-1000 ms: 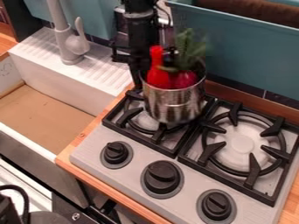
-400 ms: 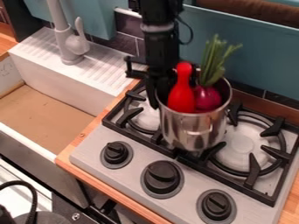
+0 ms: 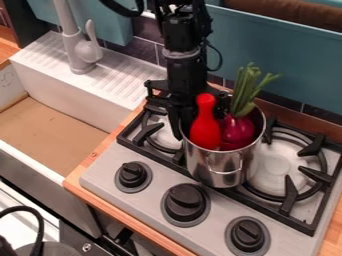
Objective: Move the pot from the left burner to the spot between the two burners
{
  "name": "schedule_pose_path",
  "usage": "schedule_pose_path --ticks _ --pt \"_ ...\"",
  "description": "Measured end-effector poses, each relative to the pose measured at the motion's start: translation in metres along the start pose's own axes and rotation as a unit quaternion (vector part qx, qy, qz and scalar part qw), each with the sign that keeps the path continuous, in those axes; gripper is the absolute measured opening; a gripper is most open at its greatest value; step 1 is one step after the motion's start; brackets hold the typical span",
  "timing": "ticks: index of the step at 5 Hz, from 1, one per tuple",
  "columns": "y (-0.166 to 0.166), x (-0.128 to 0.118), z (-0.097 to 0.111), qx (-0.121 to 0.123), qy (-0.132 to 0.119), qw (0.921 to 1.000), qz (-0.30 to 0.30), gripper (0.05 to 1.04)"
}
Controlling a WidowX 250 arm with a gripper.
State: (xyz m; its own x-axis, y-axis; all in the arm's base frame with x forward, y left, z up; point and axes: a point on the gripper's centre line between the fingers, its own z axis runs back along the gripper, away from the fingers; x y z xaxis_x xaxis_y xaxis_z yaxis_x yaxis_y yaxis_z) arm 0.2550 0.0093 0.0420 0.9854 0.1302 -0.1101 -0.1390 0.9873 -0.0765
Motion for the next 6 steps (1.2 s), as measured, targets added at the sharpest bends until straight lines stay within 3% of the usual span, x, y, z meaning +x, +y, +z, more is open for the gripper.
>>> schedule_pose_path --ticks 2,3,4,5,6 --pt "-0.009 0.006 0.000 -0.016 -0.011 0.9996 0.019 0.077" --pt "-0.011 0.008 0.004 -0.035 -0.005 0.9990 0.027 0.226" --pt "-0.009 0.011 0.009 -0.041 -0.008 0.9983 0.040 0.473" --pt "-0.003 0.015 0.027 -0.034 -0.021 0.9973 0.061 0.770" --pt "0.006 0.019 0.050 -0.042 -0.030 0.9951 0.084 0.989"
